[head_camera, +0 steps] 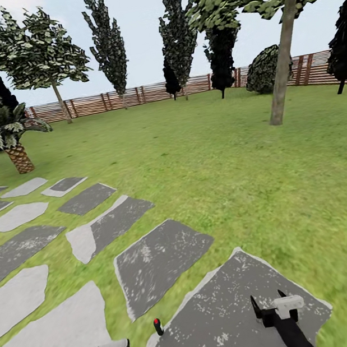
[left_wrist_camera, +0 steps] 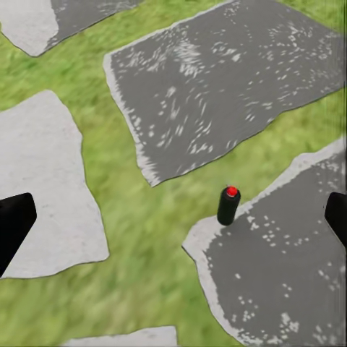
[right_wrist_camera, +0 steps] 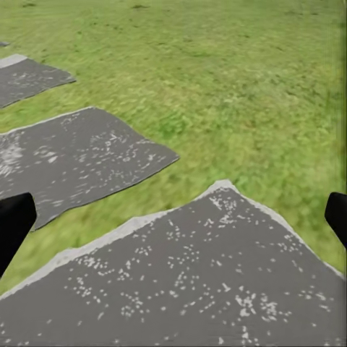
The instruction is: In the garden, pick up the pesticide atomizer on the floor and spray pesticide onto both trees until each tree trunk is fully covered.
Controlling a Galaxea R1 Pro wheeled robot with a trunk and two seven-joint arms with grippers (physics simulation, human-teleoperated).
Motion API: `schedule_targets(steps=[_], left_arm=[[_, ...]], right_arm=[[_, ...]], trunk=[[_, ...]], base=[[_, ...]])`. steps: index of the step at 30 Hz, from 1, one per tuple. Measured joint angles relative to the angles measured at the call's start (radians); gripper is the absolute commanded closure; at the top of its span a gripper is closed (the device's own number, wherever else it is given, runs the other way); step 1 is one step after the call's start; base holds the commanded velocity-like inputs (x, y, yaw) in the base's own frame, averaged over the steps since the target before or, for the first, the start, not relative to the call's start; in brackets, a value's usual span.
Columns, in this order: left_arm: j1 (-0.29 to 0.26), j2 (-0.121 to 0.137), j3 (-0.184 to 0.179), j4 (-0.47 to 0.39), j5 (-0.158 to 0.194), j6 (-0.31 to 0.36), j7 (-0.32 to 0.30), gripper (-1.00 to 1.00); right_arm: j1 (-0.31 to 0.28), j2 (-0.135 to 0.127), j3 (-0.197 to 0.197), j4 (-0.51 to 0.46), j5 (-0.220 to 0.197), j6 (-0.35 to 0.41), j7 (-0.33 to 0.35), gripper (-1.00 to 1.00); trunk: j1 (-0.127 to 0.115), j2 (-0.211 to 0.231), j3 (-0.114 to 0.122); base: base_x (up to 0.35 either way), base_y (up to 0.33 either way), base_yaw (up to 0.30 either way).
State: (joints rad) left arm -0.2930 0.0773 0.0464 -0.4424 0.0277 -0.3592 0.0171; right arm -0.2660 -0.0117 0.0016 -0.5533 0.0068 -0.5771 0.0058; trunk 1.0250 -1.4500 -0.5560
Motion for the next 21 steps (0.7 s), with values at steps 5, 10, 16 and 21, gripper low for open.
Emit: schedule_targets(steps=[5, 10, 16, 21], left_arm=[[-0.003, -0.004, -0.003, -0.006, 0.000, 0.002, -0.001, -1.00], [-0.002, -0.004, -0.006, -0.006, 0.000, 0.000, -0.002, -1.00], [-0.049, 0.001, -0.001, -0.007, 0.009, 0.008, -0.001, -1.00], [-0.108, -0.002, 0.000, 0.011, 0.009, 0.015, 0.000, -1.00]], right_arm=[[-0.028, -0.004, 0.000, -0.001, 0.002, 0.002, 0.004, -1.00], [-0.047, -0.005, 0.000, -0.018, 0.002, 0.062, 0.004, -1.00], [-0.066, -0.004, 0.000, -0.081, 0.002, 0.195, 0.003, -1.00], [-0.108, -0.009, -0.003, -0.100, 0.003, 0.282, 0.002, -1.00]], trunk=[[0.000, 0.000, 0.000], [0.000, 0.000, 0.000], [0.000, 0.000, 0.000], [0.000, 0.000, 0.000]], base=[[0.059, -0.254, 0.000], [0.021, -0.060, 0.000], [0.001, -0.003, 0.000], [0.000, 0.000, 0.000]])
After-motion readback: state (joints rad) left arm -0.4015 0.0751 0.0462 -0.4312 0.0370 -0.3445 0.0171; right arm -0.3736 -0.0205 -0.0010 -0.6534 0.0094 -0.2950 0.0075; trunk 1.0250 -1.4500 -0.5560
